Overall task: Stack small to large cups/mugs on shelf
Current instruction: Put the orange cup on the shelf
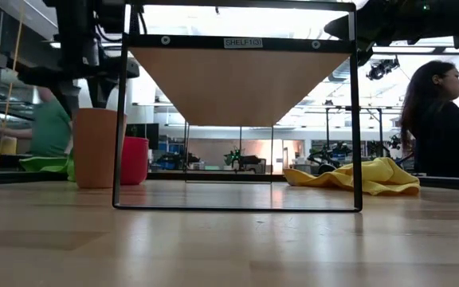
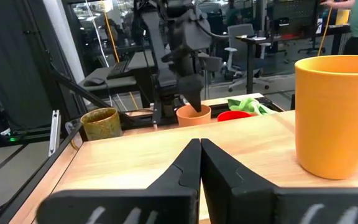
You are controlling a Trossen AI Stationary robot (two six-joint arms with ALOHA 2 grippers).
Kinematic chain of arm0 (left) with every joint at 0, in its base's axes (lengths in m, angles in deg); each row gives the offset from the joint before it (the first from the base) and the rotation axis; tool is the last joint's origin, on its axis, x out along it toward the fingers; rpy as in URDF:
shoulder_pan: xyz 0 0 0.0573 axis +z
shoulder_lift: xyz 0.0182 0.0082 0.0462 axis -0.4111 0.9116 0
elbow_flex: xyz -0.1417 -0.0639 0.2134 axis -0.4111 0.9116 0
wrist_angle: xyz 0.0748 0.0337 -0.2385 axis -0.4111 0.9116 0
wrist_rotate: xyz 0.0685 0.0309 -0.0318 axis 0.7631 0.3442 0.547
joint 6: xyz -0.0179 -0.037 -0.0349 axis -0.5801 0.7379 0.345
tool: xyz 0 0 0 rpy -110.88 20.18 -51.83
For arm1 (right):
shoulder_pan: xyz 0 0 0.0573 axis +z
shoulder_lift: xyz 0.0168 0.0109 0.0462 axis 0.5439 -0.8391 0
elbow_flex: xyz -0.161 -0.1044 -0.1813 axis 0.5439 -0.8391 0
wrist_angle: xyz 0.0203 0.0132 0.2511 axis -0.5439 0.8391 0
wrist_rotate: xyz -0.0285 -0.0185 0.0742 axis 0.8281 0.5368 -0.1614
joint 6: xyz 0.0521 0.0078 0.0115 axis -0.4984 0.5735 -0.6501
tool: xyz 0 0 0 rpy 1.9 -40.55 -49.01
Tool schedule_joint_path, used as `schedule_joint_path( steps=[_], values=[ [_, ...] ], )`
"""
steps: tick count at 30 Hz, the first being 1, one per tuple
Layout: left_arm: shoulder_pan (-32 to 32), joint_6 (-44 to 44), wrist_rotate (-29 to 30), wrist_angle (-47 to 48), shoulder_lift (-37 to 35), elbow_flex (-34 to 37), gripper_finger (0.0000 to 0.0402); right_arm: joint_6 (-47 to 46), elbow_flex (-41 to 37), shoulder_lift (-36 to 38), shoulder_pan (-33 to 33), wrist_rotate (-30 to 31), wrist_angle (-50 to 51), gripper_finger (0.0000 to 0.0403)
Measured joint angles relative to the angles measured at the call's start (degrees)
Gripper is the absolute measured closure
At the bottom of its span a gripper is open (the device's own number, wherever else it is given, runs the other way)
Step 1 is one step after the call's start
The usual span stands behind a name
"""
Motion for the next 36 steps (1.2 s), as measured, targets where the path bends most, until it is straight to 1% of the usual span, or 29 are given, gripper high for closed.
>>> schedule_joint_path(
  steps=[4,7,11,16,17,18,23,26,31,34,36],
  values=[
    [-0.13,-0.98,-1.57,0.03,2.14,0.0,0.0203,0.0,0.0,0.0,0.0,0.0,0.0,0.0403],
    [-0.13,-1.12,-1.85,0.19,3.03,0.0,0.0225,0.0,0.0,0.0,0.0,0.0,0.0,0.0403],
    [-0.11,-1.44,-1.77,0.35,3.41,0.0,0.0282,0.0,0.0,0.0,0.0,0.0,0.0,0.0403],
    [-0.11,-1.88,-1.45,0.37,3.4,0.0,0.0376,0.0,0.0,0.0,0.0,0.0,0.0,0.0403],
    [-0.12,-1.95,-1.41,0.37,3.39,0.0,0.0388,0.0,0.02,0.0,0.0,0.0,0.0,0.0403],
    [-0.11,-1.87,-1.38,0.32,3.39,0.0,0.0394,0.0,0.01,0.0,0.0,0.01,0.0,0.0403],
    [-0.11,-2.1,-1.41,1.0,3.39,0.0,0.038,0.01,0.02,0.0,0.01,0.01,0.0,0.0403],
    [-0.11,-3.44,-2.32,1.57,2.84,0.0,0.0395,0.01,0.02,0.0,0.0,0.02,0.0,0.0403],
    [-0.12,-6.6,-5.23,4.49,-0.33,-0.73,0.0397,0.52,0.02,0.0,0.0,0.02,0.0,0.0403],
    [-0.13,-8.42,-5.33,8.06,-2.93,-2.46,0.0398,0.48,0.02,0.0,0.0,0.03,0.0,0.0403],
    [-0.11,-9.08,-5.32,8.63,-4.57,-3.8,0.0399,0.47,0.02,0.0,0.0,0.02,0.0,0.0403]
  ],
)
